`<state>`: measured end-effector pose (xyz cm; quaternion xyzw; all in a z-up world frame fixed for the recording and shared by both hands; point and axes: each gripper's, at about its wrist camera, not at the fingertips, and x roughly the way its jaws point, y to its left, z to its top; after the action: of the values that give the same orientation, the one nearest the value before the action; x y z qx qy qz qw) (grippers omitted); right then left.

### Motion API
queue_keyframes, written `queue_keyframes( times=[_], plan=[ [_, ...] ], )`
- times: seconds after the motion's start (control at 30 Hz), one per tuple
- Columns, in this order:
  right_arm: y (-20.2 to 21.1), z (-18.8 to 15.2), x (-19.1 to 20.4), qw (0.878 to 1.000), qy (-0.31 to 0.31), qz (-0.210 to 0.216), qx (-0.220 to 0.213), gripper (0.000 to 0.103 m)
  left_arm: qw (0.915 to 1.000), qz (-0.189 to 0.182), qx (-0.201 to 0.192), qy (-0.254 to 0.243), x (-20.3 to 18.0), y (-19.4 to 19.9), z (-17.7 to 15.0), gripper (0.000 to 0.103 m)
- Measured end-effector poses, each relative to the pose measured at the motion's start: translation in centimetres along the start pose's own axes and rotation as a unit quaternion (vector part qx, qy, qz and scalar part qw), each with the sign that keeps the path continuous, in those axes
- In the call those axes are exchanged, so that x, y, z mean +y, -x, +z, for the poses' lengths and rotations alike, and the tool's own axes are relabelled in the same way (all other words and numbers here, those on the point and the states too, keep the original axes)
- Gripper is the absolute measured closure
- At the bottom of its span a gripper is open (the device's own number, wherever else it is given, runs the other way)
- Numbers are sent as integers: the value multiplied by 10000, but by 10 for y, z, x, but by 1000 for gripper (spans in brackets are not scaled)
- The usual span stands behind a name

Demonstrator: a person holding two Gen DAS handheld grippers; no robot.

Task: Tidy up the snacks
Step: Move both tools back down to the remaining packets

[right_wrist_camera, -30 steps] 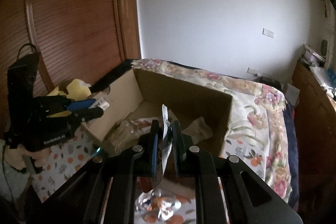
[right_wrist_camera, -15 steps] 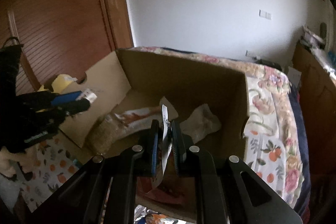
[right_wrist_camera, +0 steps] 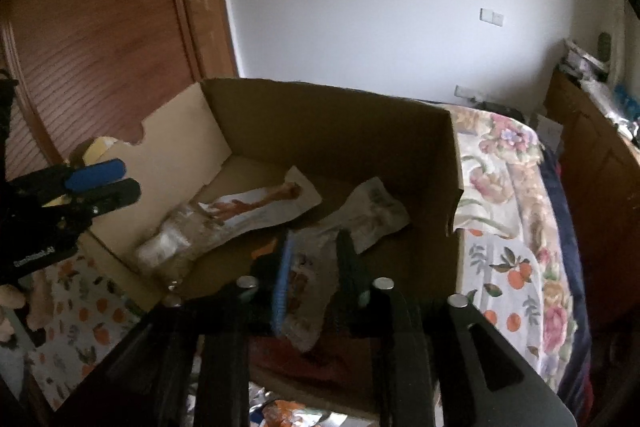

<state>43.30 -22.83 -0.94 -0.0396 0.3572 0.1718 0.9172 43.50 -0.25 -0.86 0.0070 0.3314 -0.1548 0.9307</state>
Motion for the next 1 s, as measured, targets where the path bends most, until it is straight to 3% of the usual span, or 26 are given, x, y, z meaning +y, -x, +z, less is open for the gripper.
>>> queue_keyframes(
  times=[0.1, 0.2, 0.3, 0.4, 0.5, 0.7, 1.0],
  plan=[
    [18, -5, 1, 9999, -5, 44, -128, 79, 9999, -14, -49, -86, -4, 12, -3, 57],
    [40, -13, 5, 9996, -42, 204, -210, 65, 9998, -124, -110, -141, -12, 29, -12, 56],
    [61, -26, 11, 9992, -23, 327, -209, 61, 9995, -321, -62, -45, -18, 46, -30, 56],
    [77, -40, 13, 9991, -33, 388, -191, 59, 9994, -232, -224, -114, -26, 64, -51, 56],
    [89, -56, 16, 9990, -60, 381, -216, 58, 9994, -301, -149, -130, -34, 75, -64, 55],
    [103, -80, 18, 9985, -143, 453, -254, 58, 9991, 13, -254, -332, -43, 96, -81, 55],
    [97, -115, 24, 9988, -177, 450, -123, 49, 9994, -266, 59, -222, -57, 90, -122, 55]
  ],
)
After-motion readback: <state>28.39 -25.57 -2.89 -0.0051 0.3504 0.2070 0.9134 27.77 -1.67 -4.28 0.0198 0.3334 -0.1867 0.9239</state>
